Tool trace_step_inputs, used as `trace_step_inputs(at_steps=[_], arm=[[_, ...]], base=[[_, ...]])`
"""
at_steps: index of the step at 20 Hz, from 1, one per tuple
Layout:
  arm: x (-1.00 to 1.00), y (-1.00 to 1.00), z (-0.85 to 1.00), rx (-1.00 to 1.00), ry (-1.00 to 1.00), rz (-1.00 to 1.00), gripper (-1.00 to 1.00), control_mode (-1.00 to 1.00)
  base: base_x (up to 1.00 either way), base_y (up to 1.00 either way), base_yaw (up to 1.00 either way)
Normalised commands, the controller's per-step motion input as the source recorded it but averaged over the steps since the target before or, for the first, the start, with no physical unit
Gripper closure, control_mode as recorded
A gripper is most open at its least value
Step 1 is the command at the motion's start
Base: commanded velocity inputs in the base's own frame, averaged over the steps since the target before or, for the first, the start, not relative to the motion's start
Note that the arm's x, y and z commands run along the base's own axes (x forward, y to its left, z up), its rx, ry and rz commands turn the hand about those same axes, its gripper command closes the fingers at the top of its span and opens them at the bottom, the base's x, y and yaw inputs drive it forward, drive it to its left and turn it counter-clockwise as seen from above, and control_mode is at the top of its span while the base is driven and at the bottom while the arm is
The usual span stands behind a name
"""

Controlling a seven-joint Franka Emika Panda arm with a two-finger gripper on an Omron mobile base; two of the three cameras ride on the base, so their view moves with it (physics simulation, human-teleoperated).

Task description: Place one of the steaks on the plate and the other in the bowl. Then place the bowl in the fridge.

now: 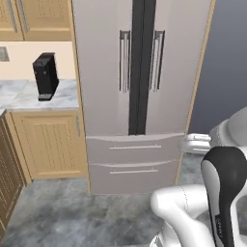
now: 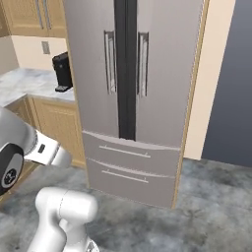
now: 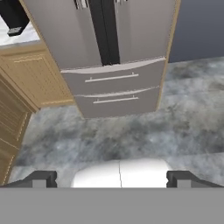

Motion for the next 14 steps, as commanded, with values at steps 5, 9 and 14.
trace_step_inputs(at_steps=[5, 9, 14], arm=[[0.00, 0.00, 0.00, 0.00, 0.00, 0.00, -1.00, 1.00], [0.00, 0.00, 0.00, 0.00, 0.00, 0.00, -1.00, 1.00], [0.00, 0.00, 0.00, 0.00, 0.00, 0.00, -1.00, 1.00]], base=[[0.13, -0.22, -0.13], [0.57, -0.24, -0.01], [0.19, -0.06, -0.19]])
